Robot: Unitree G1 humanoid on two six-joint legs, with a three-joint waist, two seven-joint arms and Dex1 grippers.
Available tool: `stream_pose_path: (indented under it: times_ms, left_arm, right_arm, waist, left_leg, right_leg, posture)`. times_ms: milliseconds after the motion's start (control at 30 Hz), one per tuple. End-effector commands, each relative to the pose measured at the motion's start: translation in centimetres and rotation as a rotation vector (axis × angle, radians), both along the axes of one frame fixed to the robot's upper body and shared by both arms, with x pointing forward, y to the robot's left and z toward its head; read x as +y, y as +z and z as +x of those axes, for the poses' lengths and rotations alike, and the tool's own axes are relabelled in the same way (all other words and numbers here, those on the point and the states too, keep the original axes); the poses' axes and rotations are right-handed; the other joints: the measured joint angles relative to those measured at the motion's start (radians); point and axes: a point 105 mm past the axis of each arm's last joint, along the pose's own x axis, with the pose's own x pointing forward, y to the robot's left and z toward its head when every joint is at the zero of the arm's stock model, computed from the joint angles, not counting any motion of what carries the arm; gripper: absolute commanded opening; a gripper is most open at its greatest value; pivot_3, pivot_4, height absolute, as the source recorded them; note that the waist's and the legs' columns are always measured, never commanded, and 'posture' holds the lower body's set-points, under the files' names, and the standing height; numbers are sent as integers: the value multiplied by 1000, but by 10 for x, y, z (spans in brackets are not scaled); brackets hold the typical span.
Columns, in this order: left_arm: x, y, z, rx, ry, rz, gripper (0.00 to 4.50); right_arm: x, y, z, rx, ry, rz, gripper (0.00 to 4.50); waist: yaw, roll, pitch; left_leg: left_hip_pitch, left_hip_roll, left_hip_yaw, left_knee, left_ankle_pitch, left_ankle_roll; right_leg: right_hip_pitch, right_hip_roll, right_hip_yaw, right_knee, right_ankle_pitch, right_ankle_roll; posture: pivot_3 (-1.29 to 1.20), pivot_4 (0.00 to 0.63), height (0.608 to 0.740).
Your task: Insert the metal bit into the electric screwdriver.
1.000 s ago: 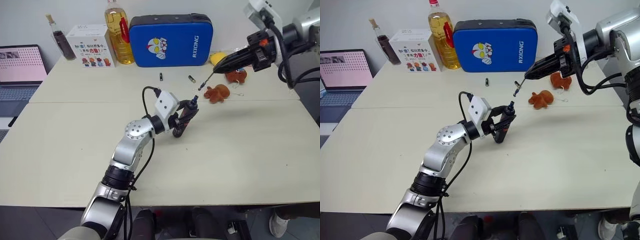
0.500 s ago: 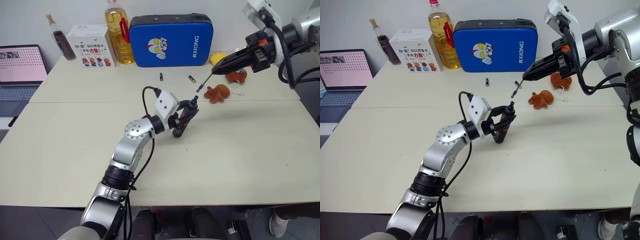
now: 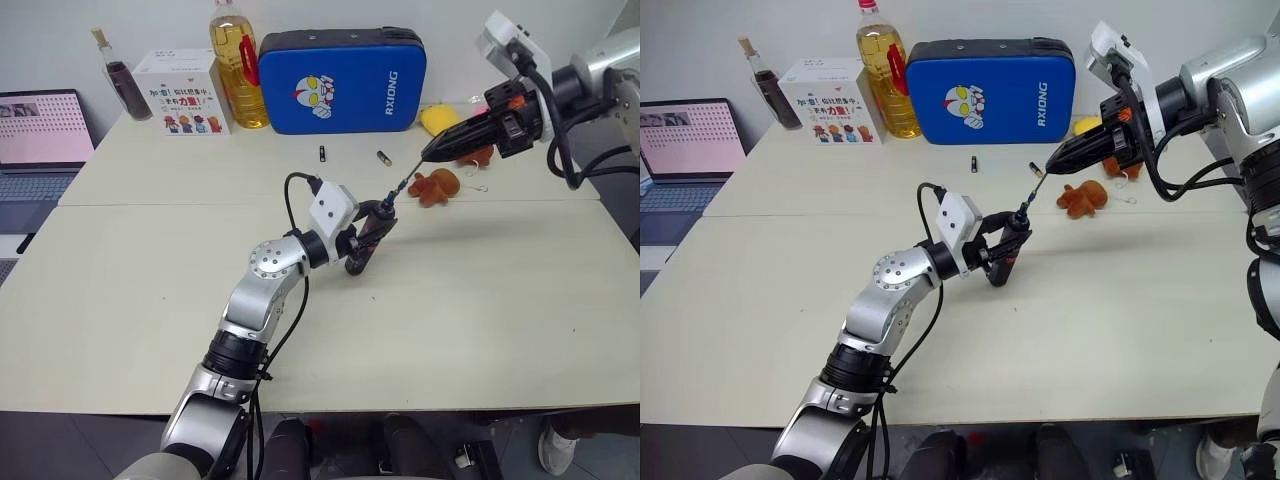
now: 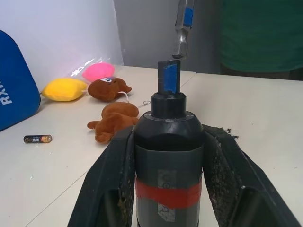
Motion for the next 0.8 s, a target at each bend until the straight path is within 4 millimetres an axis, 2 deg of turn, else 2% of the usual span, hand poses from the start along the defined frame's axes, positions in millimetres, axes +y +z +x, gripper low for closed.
stream_pose_path:
  times_ms: [33,233,800]
  left_arm:
    - [0,-1,-1,7,-5,4,1636]
    - [0,-2,-2,7,-7,5,1636]
    - [0,-1,-3,8,-7,4,1636]
  right_arm:
    - [0,7,-10,19,81,10,59]
    - [2,11,-9,10,80,19,59]
    - [4,6,-8,17,87,17,59]
  waist:
    - [0,0,0]
    - [0,0,0]
    - [-1,0,0]
  left_leg:
    - [0,0,0,0,0,0]
    - [0,0,0,0,0,0]
    - [0,0,0,0,0,0]
  right_leg:
    - [0,0,0,0,0,0]
    - [0,0,0,0,0,0]
    - [0,0,0,0,0,0]
  posture:
    - [0,150,740]
    - [0,150,740]
    - [0,150,740]
